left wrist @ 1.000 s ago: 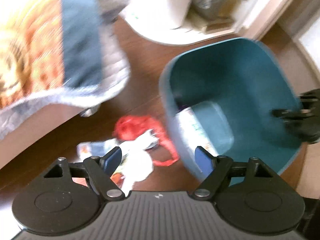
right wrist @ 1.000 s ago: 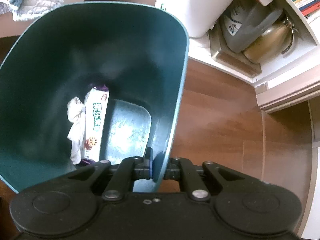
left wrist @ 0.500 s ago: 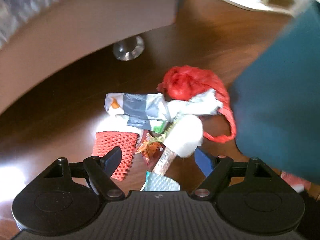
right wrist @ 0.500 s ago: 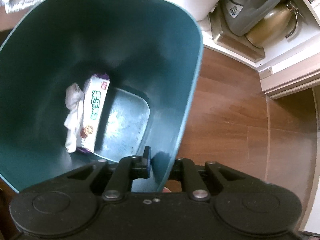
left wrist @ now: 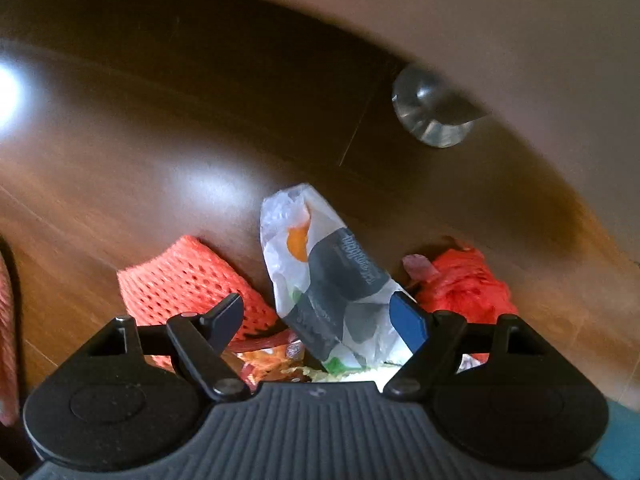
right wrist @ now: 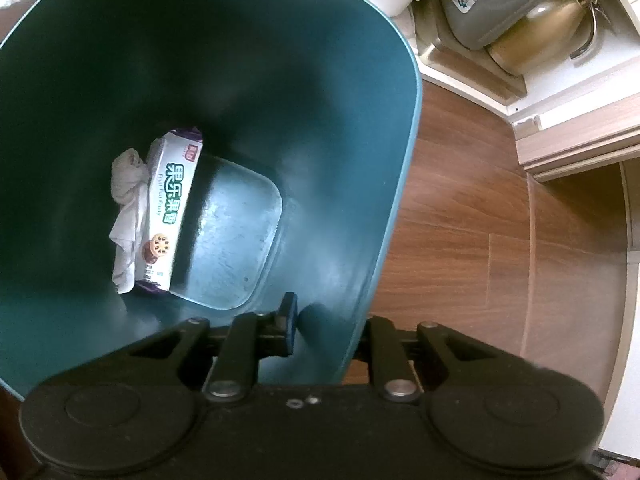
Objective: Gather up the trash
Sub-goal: 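Lower the left tool to the pile and grasp the grey-white wrapper, then carry the grey-white wrapper into the teal wastebasket with the left tool and release it, then move the left tool back down to the trash pile on the floor, then grasp the silver foil sheet with the left tool and lift it, then carry the silver foil sheet into the wastebasket with the left tool and release it, then lower the left tool to the pile and grasp the orange foam net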
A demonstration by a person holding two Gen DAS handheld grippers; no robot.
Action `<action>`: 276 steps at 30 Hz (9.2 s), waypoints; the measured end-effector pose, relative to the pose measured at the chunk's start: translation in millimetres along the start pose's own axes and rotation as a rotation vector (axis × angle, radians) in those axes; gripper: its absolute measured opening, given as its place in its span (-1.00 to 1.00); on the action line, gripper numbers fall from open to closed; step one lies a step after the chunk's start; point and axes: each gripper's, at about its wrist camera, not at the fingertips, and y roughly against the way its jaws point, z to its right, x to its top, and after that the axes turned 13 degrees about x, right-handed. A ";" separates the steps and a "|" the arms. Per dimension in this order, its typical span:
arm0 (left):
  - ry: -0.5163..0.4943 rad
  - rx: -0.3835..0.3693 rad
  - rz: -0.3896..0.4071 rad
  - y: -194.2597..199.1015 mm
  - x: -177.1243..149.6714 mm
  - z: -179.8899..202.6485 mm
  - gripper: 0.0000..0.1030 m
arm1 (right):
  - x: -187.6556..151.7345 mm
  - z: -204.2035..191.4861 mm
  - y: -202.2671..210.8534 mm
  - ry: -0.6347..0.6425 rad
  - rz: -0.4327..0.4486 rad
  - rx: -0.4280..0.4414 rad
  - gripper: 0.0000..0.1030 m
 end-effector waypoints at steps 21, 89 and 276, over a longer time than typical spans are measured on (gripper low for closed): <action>-0.075 0.068 -0.007 -2.9 -14.0 6.8 -0.80 | -0.5 5.8 -4.3 -0.013 0.008 0.006 -0.65; -0.971 -0.009 0.353 247.8 -226.3 48.3 -0.81 | -16.5 -102.0 29.6 0.441 0.192 -0.234 -0.79; -0.993 -0.018 0.431 235.5 -185.9 15.0 0.35 | 0.6 -48.6 46.0 0.156 0.213 -0.090 -0.93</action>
